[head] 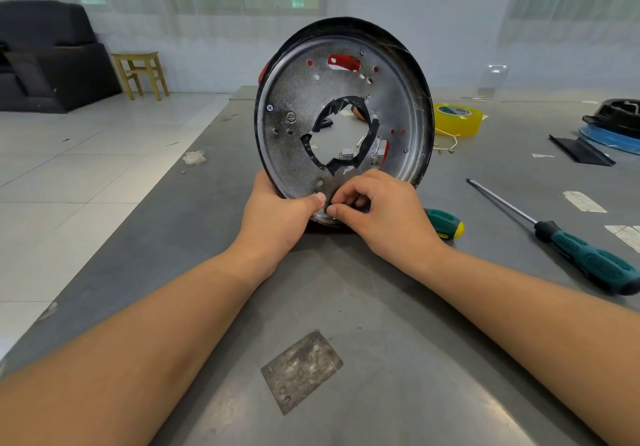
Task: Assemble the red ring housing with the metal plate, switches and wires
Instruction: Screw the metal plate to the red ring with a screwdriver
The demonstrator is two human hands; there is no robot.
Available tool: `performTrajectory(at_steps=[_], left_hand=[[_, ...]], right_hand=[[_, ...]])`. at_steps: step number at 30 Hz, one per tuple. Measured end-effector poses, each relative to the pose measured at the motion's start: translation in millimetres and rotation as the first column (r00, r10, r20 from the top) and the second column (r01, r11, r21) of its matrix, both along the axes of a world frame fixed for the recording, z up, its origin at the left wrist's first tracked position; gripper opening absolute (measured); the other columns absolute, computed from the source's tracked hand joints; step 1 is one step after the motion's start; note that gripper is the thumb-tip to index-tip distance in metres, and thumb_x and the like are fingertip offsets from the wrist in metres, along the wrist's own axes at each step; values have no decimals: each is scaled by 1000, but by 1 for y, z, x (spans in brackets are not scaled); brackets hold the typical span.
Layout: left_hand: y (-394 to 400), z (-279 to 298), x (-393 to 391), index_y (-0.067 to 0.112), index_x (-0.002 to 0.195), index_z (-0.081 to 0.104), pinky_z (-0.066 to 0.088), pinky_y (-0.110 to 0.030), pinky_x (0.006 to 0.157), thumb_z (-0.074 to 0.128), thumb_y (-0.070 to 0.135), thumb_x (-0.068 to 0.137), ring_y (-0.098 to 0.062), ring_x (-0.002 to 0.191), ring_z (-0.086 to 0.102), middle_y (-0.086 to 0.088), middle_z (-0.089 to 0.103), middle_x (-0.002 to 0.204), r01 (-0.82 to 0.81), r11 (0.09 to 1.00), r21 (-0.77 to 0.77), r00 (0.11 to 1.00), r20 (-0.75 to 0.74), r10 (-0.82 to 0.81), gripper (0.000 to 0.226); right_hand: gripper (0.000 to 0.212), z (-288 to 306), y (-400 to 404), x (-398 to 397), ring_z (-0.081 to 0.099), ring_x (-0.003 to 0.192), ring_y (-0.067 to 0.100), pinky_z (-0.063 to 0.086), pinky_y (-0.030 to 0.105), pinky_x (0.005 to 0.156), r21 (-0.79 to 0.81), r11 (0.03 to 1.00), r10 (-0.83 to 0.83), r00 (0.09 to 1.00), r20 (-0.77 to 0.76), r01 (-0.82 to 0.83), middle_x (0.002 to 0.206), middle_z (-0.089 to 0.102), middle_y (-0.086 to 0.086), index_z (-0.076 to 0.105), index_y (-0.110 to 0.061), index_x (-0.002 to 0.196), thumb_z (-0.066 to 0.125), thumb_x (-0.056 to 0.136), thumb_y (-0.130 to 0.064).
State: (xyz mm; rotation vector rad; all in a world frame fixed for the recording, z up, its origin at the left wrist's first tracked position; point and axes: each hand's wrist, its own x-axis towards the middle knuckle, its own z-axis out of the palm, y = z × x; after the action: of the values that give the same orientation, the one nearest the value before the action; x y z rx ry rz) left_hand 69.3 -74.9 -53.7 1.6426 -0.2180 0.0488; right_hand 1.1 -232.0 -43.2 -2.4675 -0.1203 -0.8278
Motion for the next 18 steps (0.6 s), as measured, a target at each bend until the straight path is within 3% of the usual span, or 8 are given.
performTrajectory(at_steps=[5,18], left_hand=[[1,2,-2,18,131,60,56,-46,104,83,29,60,-16,111,71,2,75,118,-2,1000,9,1000,6,2,75],[3,3,-4,20,131,60,58,-45,101,83,33,63,-15,110,71,4,74,118,-5,998,56,999,37,3,73]], right_hand=[[7,1,1,-1,58,81,7,50,26,75,-6,1000,2,1000,-21,-2,85,64,-8,78,-25,90,80,86,-31],[4,2,3,-3,57,83,4,47,19,75,-51,998,-26,999,-27,24,87,61,-11,75,-27,92,75,89,-29]])
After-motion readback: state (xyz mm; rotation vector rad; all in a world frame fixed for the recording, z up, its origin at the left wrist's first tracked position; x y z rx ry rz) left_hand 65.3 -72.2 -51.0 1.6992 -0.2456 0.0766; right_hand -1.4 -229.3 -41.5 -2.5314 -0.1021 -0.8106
